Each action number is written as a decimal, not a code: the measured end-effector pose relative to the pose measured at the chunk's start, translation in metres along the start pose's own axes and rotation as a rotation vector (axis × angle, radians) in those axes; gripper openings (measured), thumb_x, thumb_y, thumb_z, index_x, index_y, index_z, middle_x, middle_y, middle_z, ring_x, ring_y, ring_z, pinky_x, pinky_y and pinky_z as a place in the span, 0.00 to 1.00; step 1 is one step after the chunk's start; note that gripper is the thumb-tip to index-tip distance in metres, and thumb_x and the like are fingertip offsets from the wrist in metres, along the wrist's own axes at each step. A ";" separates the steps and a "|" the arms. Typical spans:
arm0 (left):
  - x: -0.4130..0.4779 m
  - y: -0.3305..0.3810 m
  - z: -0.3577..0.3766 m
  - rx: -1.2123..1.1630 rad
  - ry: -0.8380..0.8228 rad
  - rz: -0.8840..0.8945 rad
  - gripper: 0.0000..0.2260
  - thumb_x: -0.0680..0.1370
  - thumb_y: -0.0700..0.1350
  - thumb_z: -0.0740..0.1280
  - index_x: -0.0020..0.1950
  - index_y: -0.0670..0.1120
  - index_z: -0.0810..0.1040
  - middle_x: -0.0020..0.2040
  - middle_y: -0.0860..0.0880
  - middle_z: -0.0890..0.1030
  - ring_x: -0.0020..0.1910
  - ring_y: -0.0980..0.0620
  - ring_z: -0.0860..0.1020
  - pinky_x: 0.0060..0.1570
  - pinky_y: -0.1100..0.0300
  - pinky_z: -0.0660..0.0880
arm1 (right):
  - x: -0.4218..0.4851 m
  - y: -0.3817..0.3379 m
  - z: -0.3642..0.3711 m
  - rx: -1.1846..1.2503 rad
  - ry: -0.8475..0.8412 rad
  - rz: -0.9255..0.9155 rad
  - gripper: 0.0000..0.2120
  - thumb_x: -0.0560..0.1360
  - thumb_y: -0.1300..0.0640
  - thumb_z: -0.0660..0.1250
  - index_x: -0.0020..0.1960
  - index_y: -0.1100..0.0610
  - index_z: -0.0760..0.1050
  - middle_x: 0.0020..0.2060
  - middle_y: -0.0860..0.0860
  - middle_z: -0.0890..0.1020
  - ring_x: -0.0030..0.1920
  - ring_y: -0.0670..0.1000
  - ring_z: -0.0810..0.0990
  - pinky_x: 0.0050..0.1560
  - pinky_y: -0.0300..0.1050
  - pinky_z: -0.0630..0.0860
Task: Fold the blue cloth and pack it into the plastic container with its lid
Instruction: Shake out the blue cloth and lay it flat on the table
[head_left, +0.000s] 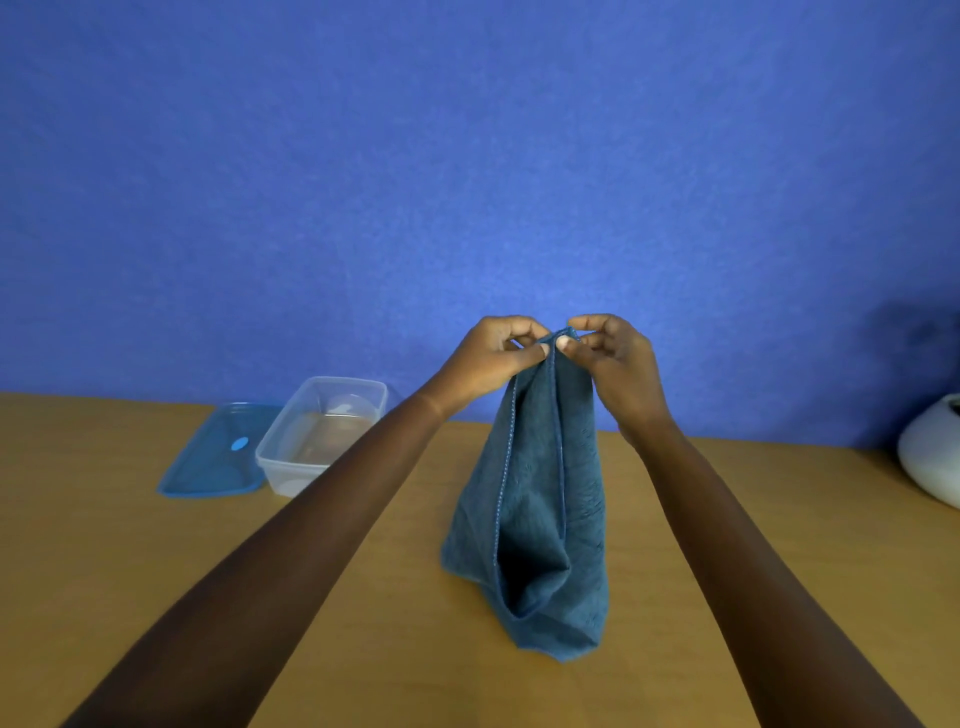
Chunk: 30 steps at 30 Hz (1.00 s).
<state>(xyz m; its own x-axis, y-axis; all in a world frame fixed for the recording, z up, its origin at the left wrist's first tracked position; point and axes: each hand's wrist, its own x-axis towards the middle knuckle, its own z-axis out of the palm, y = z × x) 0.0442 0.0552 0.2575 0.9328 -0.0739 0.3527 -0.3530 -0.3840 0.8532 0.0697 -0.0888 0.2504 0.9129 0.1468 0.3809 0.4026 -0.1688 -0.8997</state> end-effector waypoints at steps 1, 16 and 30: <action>0.000 -0.001 0.001 0.022 0.018 -0.001 0.07 0.77 0.32 0.63 0.53 0.34 0.78 0.37 0.51 0.75 0.31 0.63 0.71 0.37 0.71 0.68 | 0.002 -0.001 -0.001 -0.064 0.010 -0.029 0.07 0.74 0.61 0.67 0.50 0.63 0.77 0.35 0.49 0.78 0.38 0.45 0.77 0.41 0.31 0.73; -0.011 -0.042 -0.027 0.136 0.090 -0.606 0.01 0.78 0.38 0.59 0.49 0.41 0.70 0.32 0.45 0.74 0.14 0.58 0.73 0.16 0.69 0.69 | 0.050 -0.052 -0.079 -0.287 0.554 -0.229 0.10 0.73 0.58 0.66 0.50 0.64 0.78 0.39 0.51 0.77 0.29 0.40 0.72 0.33 0.21 0.64; 0.005 -0.011 -0.067 -0.707 0.415 -0.558 0.14 0.81 0.33 0.52 0.37 0.40 0.69 0.34 0.44 0.69 0.19 0.54 0.78 0.32 0.69 0.79 | 0.043 -0.041 -0.096 -0.277 0.548 -0.171 0.10 0.74 0.57 0.66 0.51 0.63 0.77 0.38 0.49 0.76 0.33 0.37 0.71 0.33 0.28 0.67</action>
<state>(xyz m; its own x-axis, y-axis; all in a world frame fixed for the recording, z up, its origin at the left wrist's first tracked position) 0.0479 0.1209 0.2760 0.9270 0.3304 -0.1777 0.0411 0.3815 0.9235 0.0987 -0.1691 0.3242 0.7069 -0.3142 0.6337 0.4810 -0.4434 -0.7563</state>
